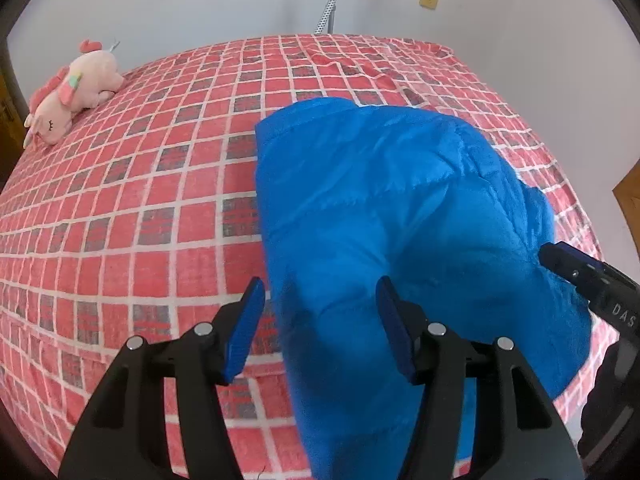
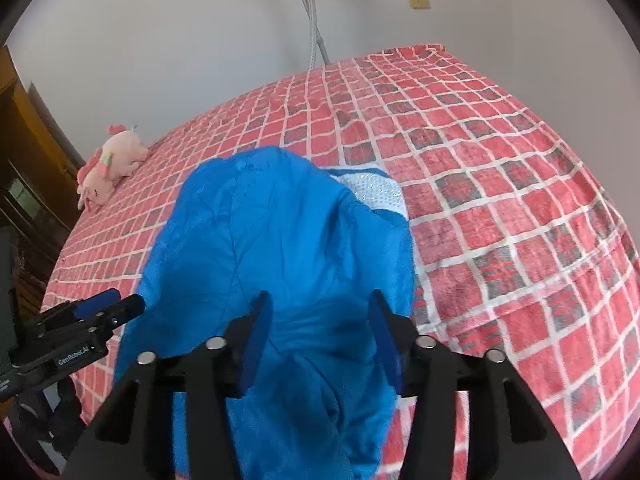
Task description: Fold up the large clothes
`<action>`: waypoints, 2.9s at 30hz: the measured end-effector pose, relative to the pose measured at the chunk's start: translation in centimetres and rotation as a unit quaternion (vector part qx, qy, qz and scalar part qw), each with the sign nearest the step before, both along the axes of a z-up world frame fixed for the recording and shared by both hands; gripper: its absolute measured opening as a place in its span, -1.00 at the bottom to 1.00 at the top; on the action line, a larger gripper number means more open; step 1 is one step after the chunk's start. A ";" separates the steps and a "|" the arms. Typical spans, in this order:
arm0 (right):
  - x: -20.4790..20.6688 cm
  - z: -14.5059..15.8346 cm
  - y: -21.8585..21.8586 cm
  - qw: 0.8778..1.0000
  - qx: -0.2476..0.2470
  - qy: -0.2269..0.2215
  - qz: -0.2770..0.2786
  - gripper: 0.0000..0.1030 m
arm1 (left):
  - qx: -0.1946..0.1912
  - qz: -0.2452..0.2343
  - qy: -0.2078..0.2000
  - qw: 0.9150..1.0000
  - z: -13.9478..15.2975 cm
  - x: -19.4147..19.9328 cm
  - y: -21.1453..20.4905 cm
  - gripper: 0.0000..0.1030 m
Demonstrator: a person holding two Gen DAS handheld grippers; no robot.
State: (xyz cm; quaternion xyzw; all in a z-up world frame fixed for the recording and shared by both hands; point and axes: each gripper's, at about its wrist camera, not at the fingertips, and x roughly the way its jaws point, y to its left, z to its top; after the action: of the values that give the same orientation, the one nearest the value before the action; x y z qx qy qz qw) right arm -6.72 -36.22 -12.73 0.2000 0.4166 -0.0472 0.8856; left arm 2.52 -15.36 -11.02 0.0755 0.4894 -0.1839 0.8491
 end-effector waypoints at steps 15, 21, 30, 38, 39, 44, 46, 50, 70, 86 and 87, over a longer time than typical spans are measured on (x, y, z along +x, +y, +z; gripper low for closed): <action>-0.1 -0.2 -3.9 0.992 0.090 0.071 0.043 0.69 | 0.010 -0.006 0.016 1.000 1.8 0.7 1.9 0.33; 0.7 -1.8 -3.7 0.986 0.113 0.101 0.075 0.69 | -0.013 0.004 0.075 0.997 0.4 1.9 3.4 0.38; 2.0 -4.0 -3.5 0.973 0.173 0.117 0.100 0.75 | -0.098 -0.019 0.181 0.978 -2.6 2.8 3.8 0.58; 3.0 -6.8 -3.0 0.954 0.242 0.133 0.116 0.82 | -0.141 -0.041 0.222 0.964 -4.9 3.5 2.8 0.74; 3.2 -7.3 -2.9 0.951 0.254 0.134 0.116 0.83 | -0.143 -0.043 0.225 0.963 -5.2 3.5 2.7 0.78; 4.1 -9.1 -2.3 0.935 0.310 0.124 0.123 0.82 | -0.155 -0.053 0.224 0.961 -6.2 3.7 1.5 0.85; 4.2 -10.1 -2.2 0.924 0.344 0.118 0.120 0.76 | -0.160 -0.054 0.217 0.962 -6.2 3.5 1.4 0.69; 3.8 -8.9 -2.0 0.929 0.333 0.094 0.131 0.42 | -0.169 -0.068 0.192 0.964 -5.0 2.6 1.8 0.25; 12.8 4.8 4.8 0.932 0.210 -0.050 0.291 0.12 | -0.222 -0.016 -0.005 0.975 7.1 5.1 9.0 -0.01; 22.5 -6.3 9.1 0.923 0.245 0.049 0.293 0.24 | -0.144 0.059 0.009 0.988 -2.7 13.9 15.2 0.14; 22.4 -6.2 9.1 0.924 0.246 0.052 0.289 0.28 | -0.139 0.059 0.008 0.988 -2.5 13.9 14.8 0.16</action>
State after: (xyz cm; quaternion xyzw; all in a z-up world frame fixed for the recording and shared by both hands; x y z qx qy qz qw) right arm 15.72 -27.17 -18.97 0.2791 0.5006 0.3046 0.7607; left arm 16.39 -0.51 -13.53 -0.0738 0.4693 -0.2000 0.8569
